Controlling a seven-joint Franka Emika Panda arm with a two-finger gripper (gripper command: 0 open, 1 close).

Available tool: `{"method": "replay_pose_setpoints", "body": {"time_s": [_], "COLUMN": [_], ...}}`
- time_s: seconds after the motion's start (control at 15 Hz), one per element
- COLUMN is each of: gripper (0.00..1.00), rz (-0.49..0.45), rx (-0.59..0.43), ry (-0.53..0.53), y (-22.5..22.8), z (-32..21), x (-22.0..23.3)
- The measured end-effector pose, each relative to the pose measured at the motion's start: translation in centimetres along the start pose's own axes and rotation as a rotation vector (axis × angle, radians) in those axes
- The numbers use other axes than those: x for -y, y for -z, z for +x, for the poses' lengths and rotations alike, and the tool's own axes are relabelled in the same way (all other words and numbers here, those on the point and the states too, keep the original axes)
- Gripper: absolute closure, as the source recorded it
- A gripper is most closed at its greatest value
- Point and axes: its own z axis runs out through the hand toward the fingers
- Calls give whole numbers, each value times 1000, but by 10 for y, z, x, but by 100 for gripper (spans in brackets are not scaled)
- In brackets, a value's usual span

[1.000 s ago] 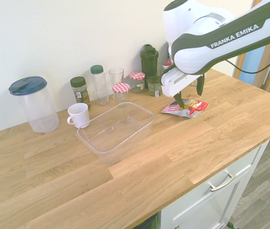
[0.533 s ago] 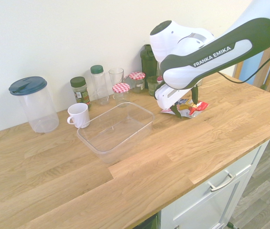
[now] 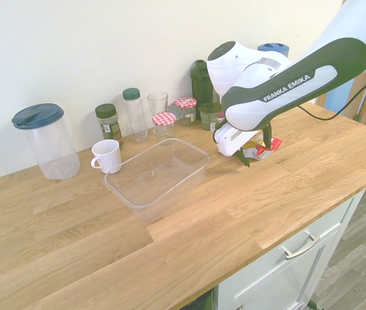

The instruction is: Put the chip bag into the container

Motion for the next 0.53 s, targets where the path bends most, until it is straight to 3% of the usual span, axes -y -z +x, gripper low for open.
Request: {"method": "replay_pose_setpoints", "body": {"time_s": [0.53], "gripper": [100], "rz": [-9], "rx": [-14], "ry": [-12], "y": [-8], "z": [8], "x": [-7]}}
